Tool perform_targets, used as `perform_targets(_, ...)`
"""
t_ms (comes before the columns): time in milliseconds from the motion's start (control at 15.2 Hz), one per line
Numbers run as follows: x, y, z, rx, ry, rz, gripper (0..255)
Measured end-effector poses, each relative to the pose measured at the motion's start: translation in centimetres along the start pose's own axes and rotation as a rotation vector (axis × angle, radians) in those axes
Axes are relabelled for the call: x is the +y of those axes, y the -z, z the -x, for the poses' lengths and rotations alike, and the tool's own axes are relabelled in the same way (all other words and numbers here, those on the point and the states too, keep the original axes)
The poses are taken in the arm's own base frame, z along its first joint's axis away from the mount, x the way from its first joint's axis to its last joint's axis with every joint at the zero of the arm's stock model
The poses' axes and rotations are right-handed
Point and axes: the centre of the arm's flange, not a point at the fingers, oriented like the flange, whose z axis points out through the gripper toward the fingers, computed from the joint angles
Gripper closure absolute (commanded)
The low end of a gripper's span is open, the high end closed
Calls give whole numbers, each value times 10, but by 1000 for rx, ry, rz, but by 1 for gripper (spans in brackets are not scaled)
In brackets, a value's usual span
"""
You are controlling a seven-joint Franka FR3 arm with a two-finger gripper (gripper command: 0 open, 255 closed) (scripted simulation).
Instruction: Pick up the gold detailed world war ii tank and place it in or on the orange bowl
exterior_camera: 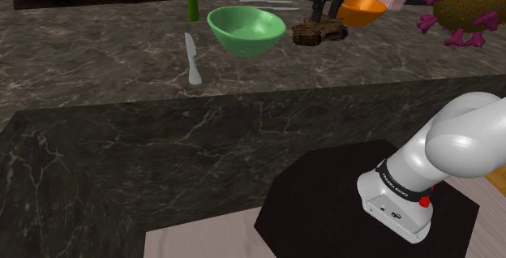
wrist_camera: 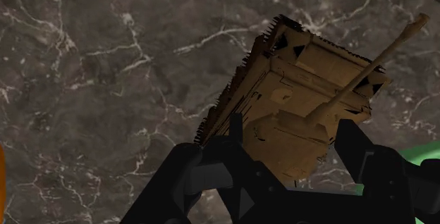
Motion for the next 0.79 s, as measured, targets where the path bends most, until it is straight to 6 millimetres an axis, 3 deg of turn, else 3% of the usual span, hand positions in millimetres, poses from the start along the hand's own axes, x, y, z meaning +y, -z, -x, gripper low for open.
perform_targets(792, -2, 64, 7, 0, 0, 0, 255)
